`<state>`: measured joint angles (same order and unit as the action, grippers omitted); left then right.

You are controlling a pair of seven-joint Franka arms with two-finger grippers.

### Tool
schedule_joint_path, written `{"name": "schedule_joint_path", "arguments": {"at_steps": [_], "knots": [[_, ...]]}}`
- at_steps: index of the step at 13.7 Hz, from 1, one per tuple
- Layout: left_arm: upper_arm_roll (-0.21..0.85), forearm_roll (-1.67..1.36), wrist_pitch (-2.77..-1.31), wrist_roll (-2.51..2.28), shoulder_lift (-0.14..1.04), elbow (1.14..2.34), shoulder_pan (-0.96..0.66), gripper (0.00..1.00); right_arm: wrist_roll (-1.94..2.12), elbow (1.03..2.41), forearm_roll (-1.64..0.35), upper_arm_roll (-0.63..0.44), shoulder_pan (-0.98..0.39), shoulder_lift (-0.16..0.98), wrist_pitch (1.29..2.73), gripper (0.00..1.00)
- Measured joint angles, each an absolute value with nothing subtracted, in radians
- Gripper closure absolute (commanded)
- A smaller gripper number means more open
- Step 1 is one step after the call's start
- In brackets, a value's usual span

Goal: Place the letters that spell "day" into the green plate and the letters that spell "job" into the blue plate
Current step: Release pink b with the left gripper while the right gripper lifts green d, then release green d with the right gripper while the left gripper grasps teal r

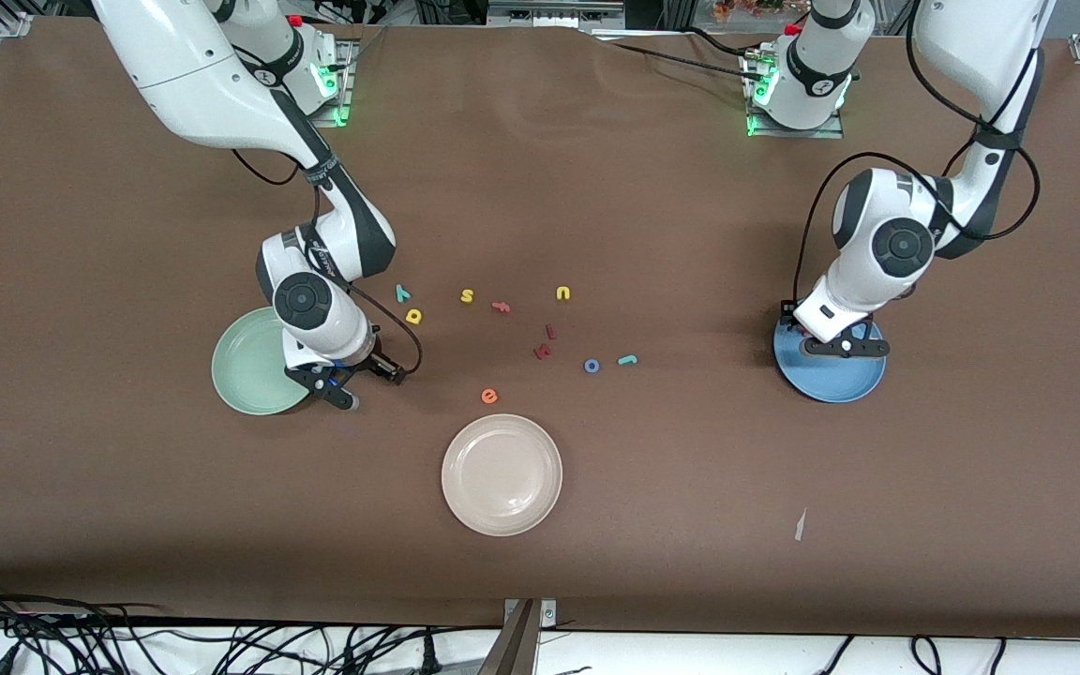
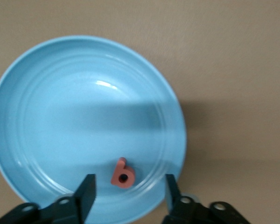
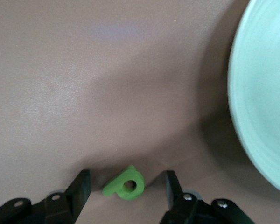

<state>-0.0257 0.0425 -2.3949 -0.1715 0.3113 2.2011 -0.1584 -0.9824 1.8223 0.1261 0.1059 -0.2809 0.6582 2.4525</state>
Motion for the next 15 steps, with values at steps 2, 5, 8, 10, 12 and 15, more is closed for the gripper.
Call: {"name": "schedule_joint_path", "arguments": {"at_steps": [2,5,8,10,12,15], "knots": [[-0.021,-0.033,-2.255,-0.246,0.312,2.098,-0.167,0.01,-0.983,1.821,0.126,0.108,-0.282,0.656,2.458,0.59],[-0.002,-0.111,-2.214,-0.573,0.346,2.015,-0.246,0.01,-0.983,1.821,0.126,0.108,-0.284,0.653,2.46,0.77],[0.003,-0.155,-2.25,-0.967,0.462,1.917,-0.36,0.01,-0.983,1.821,0.126,0.108,-0.284,0.652,2.459,0.9],[0.003,-0.158,-2.337,-1.224,0.538,1.868,-0.397,0.01,-0.983,1.821,0.126,0.108,-0.285,0.652,2.459,0.9],[0.003,-0.158,-2.388,-1.442,0.595,1.821,-0.418,0.01,-0.979,1.82,0.126,0.108,-0.284,0.652,2.459,0.9],[0.002,-0.153,-2.394,-1.747,0.657,1.732,-0.452,0.01,-0.935,1.81,0.126,0.1,-0.279,0.641,2.43,0.9]]}}
